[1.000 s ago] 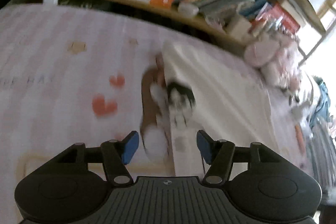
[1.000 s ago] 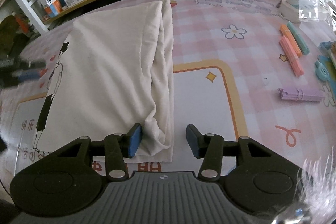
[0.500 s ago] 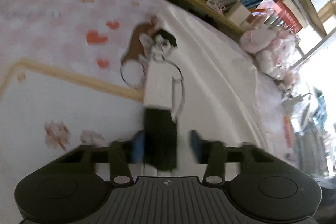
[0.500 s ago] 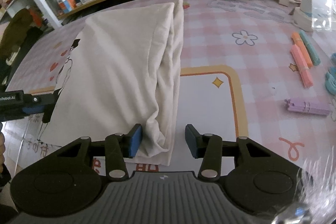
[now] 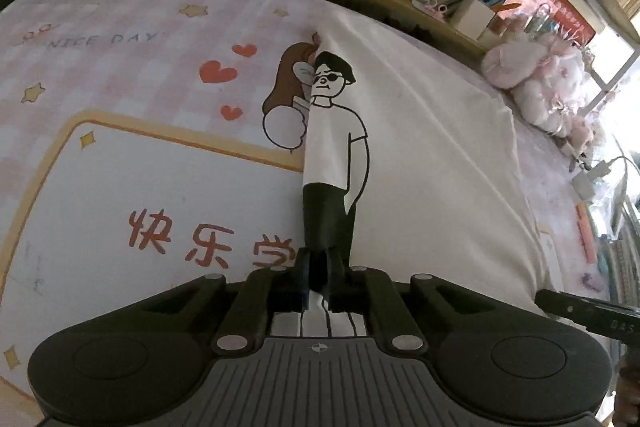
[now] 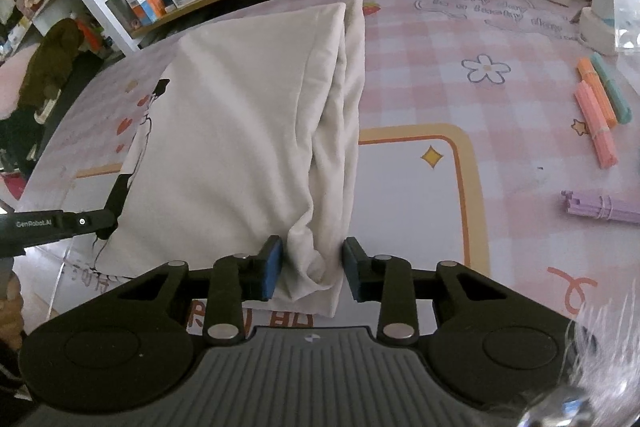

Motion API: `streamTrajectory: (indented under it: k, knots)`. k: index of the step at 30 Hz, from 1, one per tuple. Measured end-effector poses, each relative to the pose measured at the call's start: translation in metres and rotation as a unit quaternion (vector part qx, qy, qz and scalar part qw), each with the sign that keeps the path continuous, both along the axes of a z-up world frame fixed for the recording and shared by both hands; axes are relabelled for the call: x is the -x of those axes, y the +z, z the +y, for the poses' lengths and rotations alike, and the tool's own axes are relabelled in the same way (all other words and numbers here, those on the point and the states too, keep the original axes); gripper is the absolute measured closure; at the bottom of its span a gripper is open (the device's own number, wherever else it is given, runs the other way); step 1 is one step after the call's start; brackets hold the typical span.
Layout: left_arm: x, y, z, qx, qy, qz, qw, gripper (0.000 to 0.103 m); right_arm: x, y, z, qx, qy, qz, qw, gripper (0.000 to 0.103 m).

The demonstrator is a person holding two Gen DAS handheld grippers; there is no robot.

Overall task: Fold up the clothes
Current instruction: 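Grasp the folded shirt end with the left gripper while the right gripper grasps beside it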

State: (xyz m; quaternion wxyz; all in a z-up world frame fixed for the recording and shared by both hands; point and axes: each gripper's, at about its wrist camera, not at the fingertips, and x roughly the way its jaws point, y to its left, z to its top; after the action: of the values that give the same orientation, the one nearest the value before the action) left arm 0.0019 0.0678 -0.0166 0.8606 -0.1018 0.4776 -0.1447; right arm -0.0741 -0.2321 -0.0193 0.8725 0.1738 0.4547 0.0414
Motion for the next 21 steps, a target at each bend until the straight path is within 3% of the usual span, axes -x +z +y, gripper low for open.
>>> streamTrajectory:
  k: [8,9,11,12,14,18,21]
  knots:
    - [0.029,0.016,-0.009,-0.076,-0.024,-0.061,0.995,0.089,0.01,0.005,-0.007,-0.018,-0.013,0.008,1.0,0.062]
    - [0.034,0.019,-0.012,-0.083,-0.034,-0.068,0.9936,0.085,0.012,0.005,-0.008,-0.022,-0.015,0.01,1.0,0.062]
    - [0.045,0.023,-0.019,-0.1,-0.06,-0.083,0.9897,0.069,0.018,0.005,-0.011,-0.034,-0.018,0.016,0.999,0.06]
    - [0.05,0.025,-0.022,-0.108,-0.07,-0.09,0.9876,0.049,0.02,0.005,-0.012,-0.04,-0.019,0.02,0.999,0.06]
    - [0.062,0.029,-0.03,-0.125,-0.091,-0.111,0.9817,0.027,0.024,0.005,-0.014,-0.051,-0.021,0.027,0.998,0.059]
    - [0.076,0.033,-0.048,-0.142,-0.138,-0.143,0.9697,0.022,0.028,0.004,-0.013,-0.06,-0.017,0.033,0.998,0.059]
    - [0.08,0.029,-0.06,-0.154,-0.167,-0.142,0.9635,0.02,0.027,0.004,-0.013,-0.061,-0.016,0.034,0.997,0.059]
